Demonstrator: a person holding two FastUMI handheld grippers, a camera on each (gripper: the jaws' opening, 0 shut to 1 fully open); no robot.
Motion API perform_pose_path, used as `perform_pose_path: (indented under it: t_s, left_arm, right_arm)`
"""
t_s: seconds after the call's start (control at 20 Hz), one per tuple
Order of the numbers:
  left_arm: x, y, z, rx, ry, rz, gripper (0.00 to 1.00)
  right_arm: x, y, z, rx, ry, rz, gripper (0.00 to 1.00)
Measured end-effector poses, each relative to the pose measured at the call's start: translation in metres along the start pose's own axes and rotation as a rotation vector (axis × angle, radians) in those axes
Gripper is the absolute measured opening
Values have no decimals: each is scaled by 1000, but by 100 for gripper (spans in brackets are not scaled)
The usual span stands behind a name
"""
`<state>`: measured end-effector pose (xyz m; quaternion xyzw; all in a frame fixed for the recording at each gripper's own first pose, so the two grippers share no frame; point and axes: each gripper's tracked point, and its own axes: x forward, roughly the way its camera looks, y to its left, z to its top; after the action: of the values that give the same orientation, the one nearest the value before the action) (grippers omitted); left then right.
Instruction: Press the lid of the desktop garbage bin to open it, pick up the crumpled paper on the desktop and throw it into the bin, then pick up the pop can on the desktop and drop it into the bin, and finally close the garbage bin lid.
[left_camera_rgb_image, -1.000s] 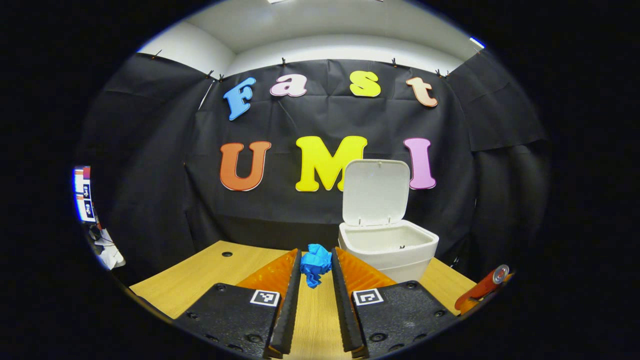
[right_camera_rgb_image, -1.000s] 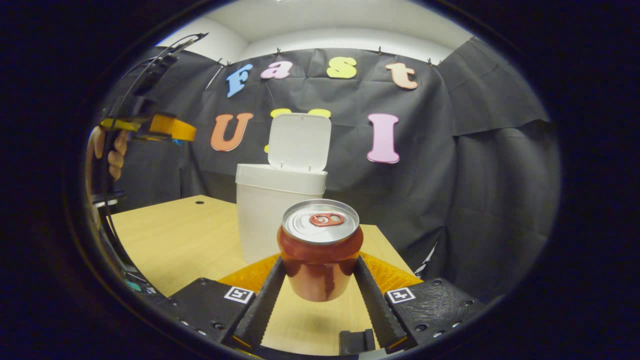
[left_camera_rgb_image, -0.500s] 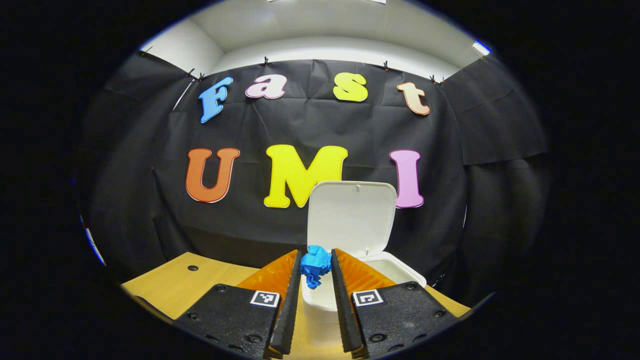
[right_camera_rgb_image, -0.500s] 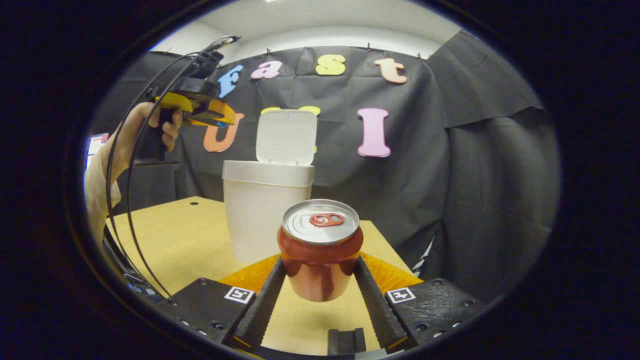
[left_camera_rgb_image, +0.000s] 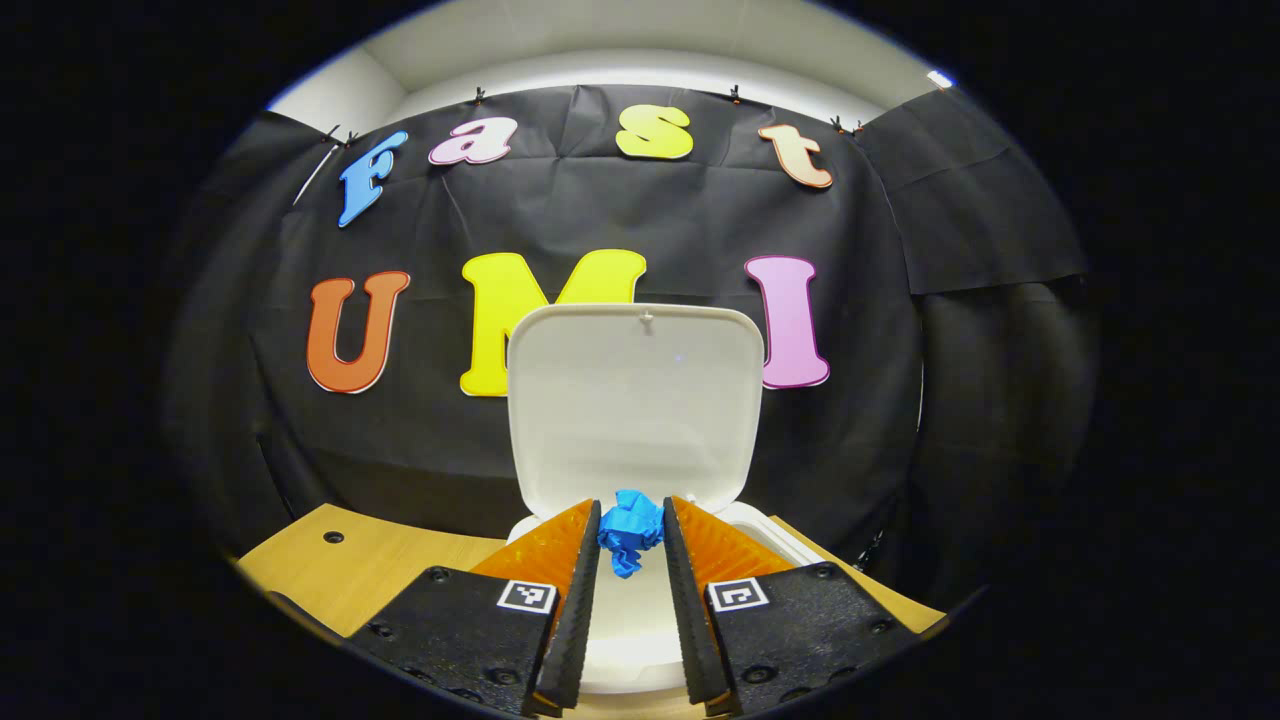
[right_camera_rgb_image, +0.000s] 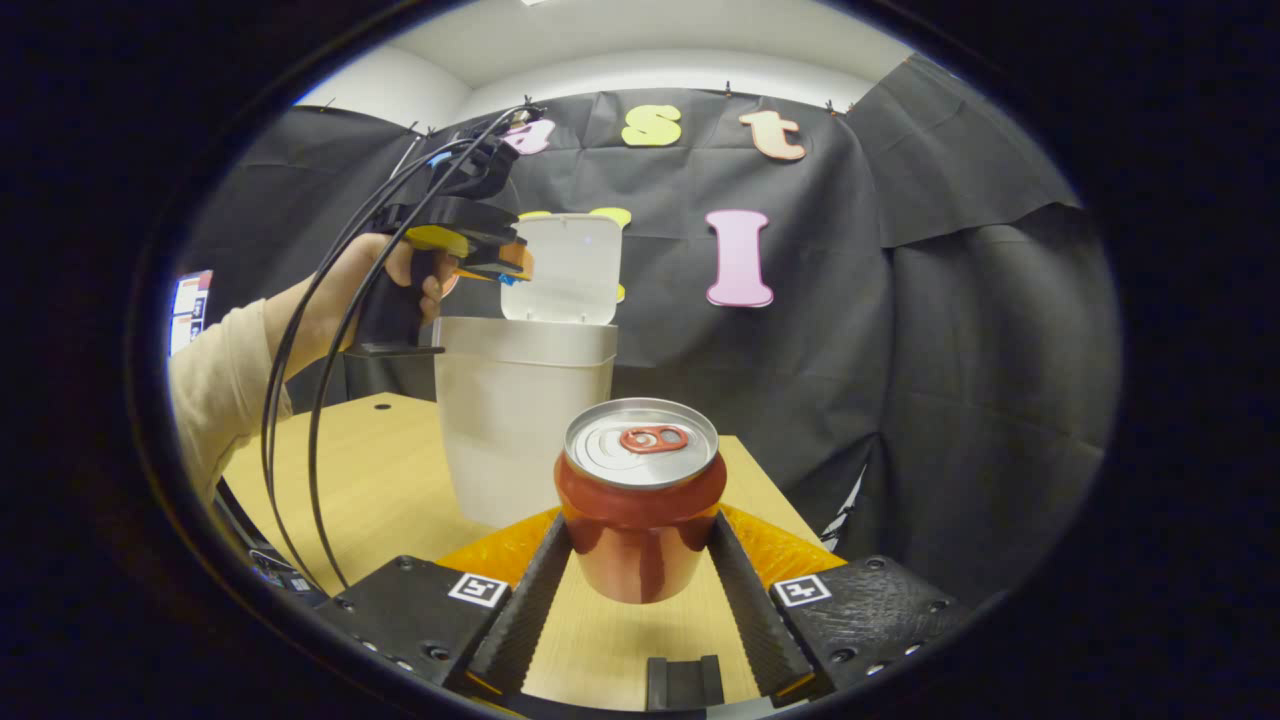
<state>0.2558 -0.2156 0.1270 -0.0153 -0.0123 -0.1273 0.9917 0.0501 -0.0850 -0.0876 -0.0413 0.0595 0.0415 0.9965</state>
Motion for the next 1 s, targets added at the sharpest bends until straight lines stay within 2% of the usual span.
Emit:
perform_pose_path:
  t_s: [0.2,0.3,0.35,0.5,0.6,0.65,0.8,1.0]
  left_arm:
    - [0,-11,-4,-5,11,-34,47]
    - [-5,-17,-2,15,2,-58,53]
    - [-8,-18,-2,29,-1,-61,62]
    - [-19,-16,-5,35,-3,-40,73]
    - [-27,-13,-8,19,13,-15,86]
    - [-31,-11,-10,13,21,-5,96]
    - [-60,-14,-7,20,21,-11,98]
    - [-102,6,11,69,-38,20,98]
  right_arm:
    - [2,-1,-2,14,5,6,82]
    - [2,0,-5,14,10,10,82]
    - [2,0,-5,12,9,12,82]
    - [4,4,-10,8,15,20,82]
    - [6,7,-13,-1,21,16,81]
    - [6,8,-14,-6,23,10,81]
    - [5,7,-17,-29,35,-18,82]
    - [-3,2,-12,-22,26,-58,81]
